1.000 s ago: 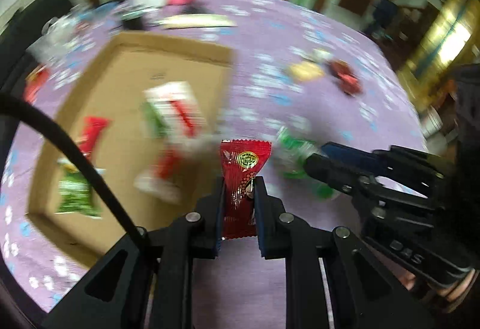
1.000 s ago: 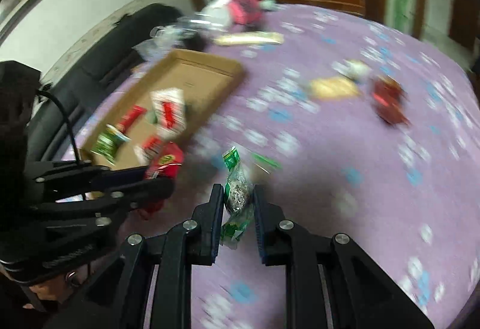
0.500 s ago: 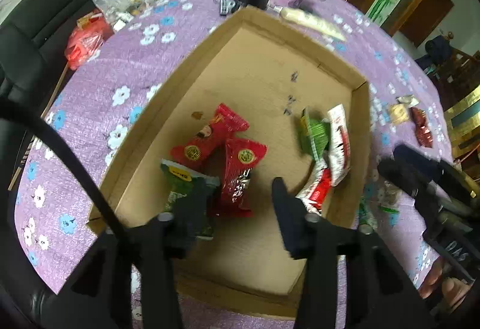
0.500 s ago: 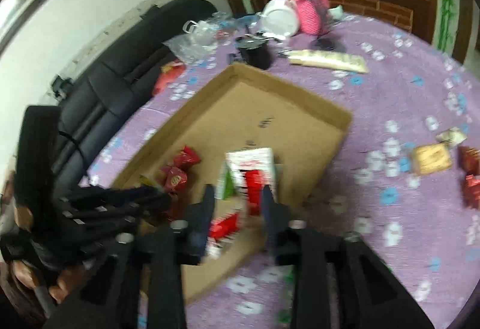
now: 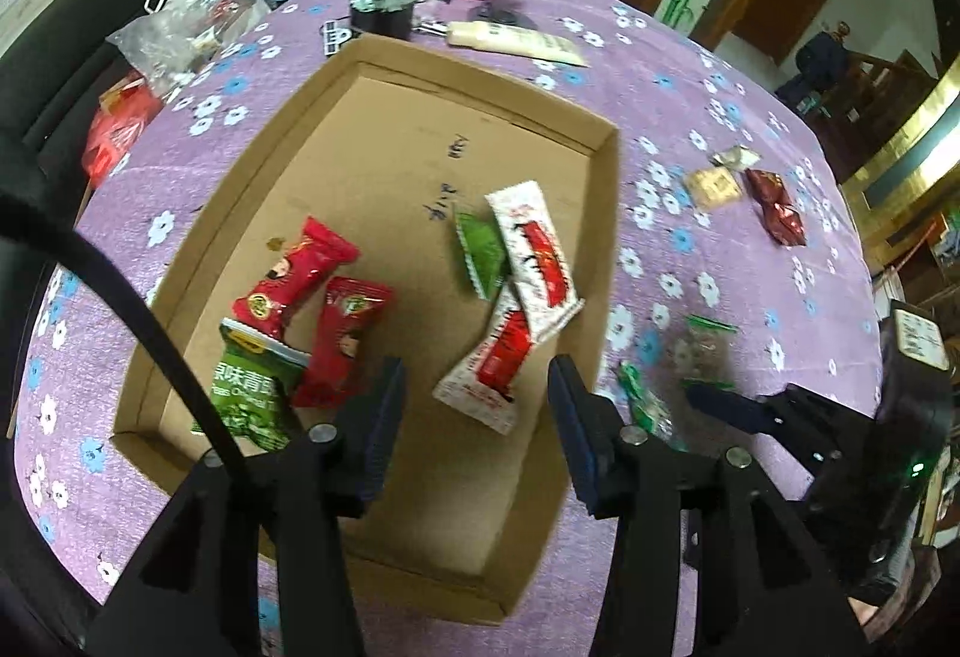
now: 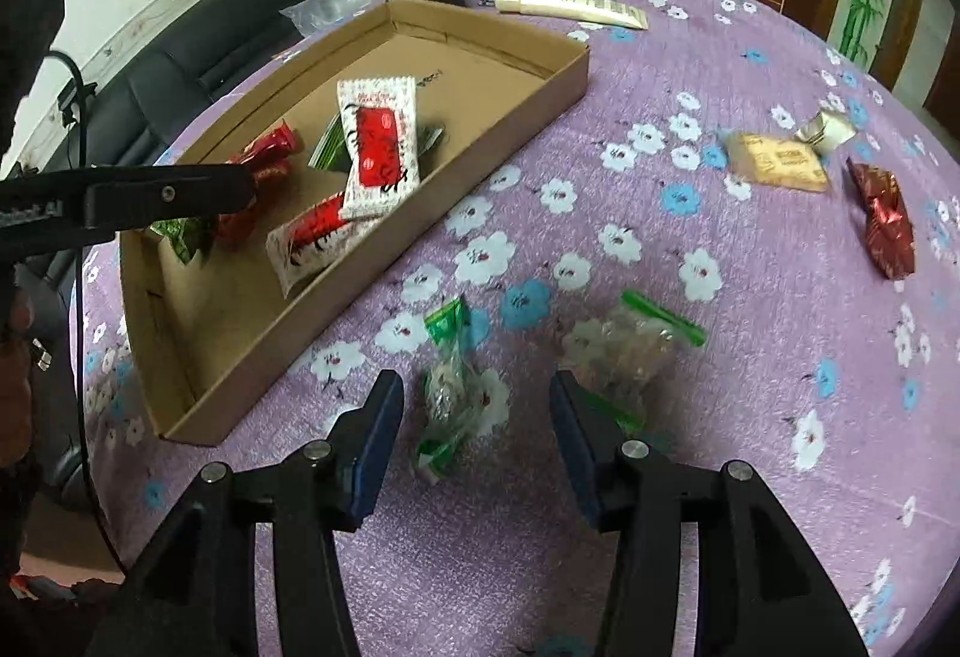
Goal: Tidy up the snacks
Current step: 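Carry both held candies over the cardboard box and open both grippers, then move both grippers back toward the remaining snacks on the table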
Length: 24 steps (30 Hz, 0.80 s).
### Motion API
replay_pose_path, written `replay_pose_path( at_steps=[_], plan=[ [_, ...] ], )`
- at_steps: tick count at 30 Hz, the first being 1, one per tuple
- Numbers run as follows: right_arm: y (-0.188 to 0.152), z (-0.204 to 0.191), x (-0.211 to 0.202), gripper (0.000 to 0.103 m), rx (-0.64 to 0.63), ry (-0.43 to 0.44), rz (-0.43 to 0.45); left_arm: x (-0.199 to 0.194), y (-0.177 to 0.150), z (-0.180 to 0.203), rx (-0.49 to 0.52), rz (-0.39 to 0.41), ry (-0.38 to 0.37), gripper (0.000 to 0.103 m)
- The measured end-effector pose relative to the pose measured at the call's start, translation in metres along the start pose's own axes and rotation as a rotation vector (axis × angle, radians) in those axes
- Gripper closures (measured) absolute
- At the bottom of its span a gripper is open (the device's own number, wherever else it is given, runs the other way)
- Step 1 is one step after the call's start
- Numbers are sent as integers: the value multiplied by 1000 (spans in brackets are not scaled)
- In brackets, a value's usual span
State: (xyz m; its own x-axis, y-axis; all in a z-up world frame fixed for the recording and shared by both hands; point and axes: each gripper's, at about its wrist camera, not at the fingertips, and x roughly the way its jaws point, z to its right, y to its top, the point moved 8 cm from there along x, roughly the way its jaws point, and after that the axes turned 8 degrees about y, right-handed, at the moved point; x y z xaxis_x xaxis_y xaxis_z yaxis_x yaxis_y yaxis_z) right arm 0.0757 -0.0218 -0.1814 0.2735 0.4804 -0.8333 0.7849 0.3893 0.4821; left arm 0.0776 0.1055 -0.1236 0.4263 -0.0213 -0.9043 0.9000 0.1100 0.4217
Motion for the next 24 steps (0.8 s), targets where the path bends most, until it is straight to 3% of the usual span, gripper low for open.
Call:
replay_pose_path(
  at_steps=[2,7,14,22,24],
  plan=[
    [-1,-7,3,56,-29,8,-2,-2,0,2,2,2,-5,53],
    [0,-16,12,85,-91,-23,-25,-6,-2,-2,-8,8,-3,52],
    [-4,-18,4,85,-73,-8,6,-4,-6,-3,-21,4,-5,51],
    [-29,21,-19,85,18,-41,13,-4,-13,56,101,-3,-40,47],
    [-36,25,-23,83,39,-13,14,0,-11,72,126,-11,-36,47]
  ],
)
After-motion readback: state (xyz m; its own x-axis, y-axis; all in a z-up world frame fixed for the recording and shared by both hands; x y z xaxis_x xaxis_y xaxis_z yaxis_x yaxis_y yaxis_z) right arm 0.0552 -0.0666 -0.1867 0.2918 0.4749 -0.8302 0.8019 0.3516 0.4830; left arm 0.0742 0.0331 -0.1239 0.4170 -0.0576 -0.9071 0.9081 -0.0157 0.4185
